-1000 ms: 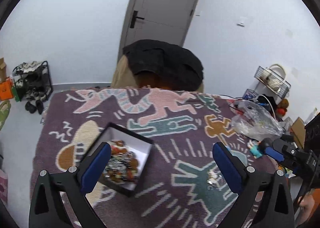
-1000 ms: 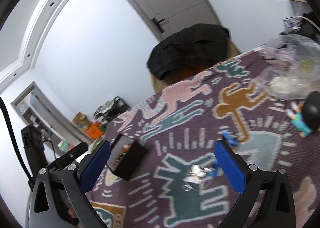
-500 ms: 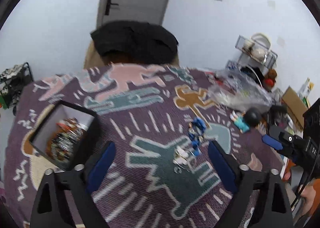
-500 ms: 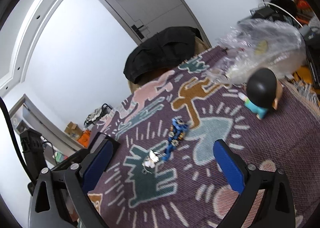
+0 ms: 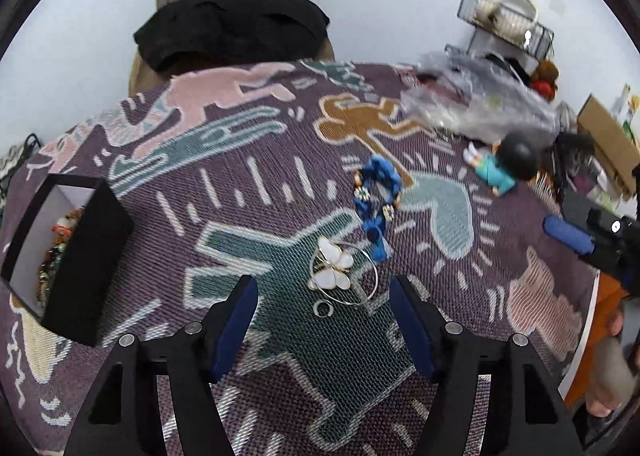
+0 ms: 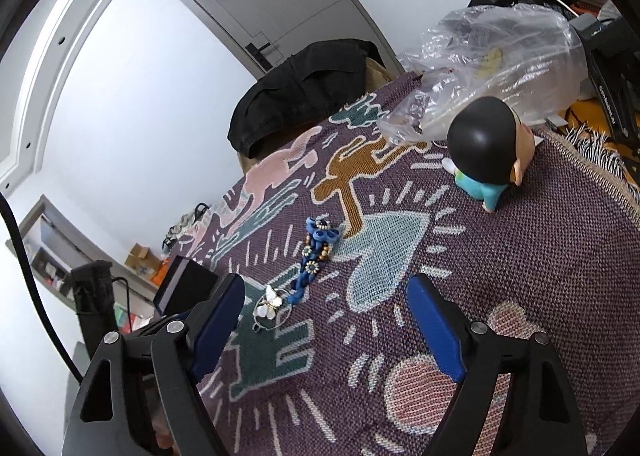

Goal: Organize jewelry
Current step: 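Move both tools to the pile and close the left tool on the silver hoop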

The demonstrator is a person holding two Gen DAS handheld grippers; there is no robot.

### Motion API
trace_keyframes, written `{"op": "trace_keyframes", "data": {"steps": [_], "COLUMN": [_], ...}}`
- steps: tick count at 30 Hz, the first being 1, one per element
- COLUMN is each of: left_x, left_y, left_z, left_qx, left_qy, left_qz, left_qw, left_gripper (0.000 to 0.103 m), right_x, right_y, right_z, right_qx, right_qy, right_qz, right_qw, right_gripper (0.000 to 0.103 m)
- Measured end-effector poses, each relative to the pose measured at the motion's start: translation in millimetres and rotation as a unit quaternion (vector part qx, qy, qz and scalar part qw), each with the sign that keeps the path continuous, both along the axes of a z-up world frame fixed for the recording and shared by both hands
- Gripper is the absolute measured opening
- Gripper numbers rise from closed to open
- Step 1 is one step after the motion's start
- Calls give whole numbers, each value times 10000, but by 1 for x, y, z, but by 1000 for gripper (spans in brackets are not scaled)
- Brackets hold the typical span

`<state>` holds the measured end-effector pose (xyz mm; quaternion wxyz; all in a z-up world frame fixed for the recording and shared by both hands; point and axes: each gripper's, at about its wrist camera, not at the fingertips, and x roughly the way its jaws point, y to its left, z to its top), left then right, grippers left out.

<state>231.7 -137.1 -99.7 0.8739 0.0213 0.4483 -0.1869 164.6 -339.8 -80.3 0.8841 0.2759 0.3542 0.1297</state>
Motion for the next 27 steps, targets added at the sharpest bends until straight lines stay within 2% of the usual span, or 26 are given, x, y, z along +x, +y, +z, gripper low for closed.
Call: {"op": "trace_keyframes", "data": {"steps": [8, 15, 19, 21, 23, 27], "left_x": [11, 17, 20, 20, 19, 20], "left_y": [-21, -40, -39, -39, -37, -31], "left_z": [-21, -33, -34, -34, -33, -32], "left_qx": [228, 662, 650, 689, 682, 661], "left_qy": [174, 46, 35, -16, -37, 13], "left_qz": [-243, -390, -412, -468, -513, -504], "left_qw": [9993, 9970, 9970, 9965, 9963, 9965], "left_gripper": [70, 70, 69, 65, 52, 51], "right_x": [1, 6, 7, 8, 9, 11], "right_y": [-2, -6, -7, -8, -7, -4], "right_z": [-5, -13, -15, -18, -20, -22], "right_qx": [-37, -5, -2, 2, 18, 14], "right_qy": [24, 93, 109, 127, 146, 167], "right_qz": [3, -6, -6, -5, 8, 50], "right_qw": [10000, 10000, 9999, 9999, 9999, 9998], "right_gripper": [85, 85, 85, 85, 85, 85]}}
